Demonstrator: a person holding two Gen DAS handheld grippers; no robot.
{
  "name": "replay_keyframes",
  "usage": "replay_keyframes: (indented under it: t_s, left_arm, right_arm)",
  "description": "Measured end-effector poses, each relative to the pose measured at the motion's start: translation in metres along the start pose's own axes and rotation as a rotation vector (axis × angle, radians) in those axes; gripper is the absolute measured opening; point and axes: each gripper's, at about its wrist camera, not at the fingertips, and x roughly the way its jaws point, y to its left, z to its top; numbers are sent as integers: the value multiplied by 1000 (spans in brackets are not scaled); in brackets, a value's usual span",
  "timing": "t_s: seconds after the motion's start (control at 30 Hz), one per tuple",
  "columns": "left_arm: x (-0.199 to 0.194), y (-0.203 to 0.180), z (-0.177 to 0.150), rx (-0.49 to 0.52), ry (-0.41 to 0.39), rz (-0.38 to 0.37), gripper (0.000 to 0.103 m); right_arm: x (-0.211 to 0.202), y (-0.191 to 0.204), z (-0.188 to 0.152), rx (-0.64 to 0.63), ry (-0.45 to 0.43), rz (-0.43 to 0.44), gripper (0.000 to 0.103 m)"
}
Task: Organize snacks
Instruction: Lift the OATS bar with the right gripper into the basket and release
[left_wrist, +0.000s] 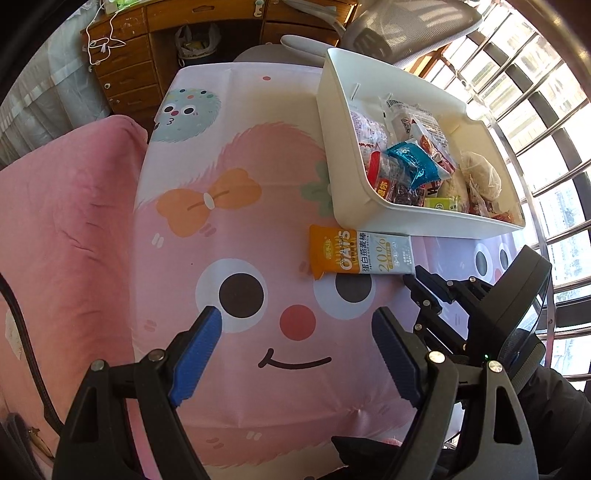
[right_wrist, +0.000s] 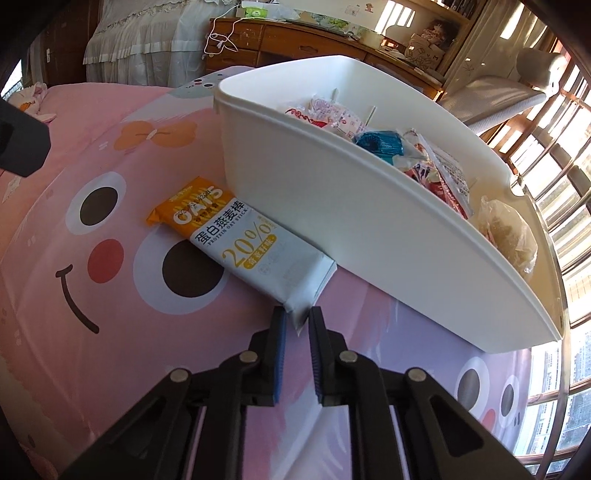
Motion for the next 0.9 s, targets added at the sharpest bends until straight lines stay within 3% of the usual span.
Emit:
replay_keyframes:
  t_s: [0.37, 0.9]
  left_arm:
    - [-12, 3, -2, 11, -39, -37, 82]
    - [-33, -4, -12, 15, -107, -114, 82]
  right_arm:
    - [-23, -2, 5, 23, -18, -24, 3]
    - [-110, -8, 21, 10, -147, -65, 1]
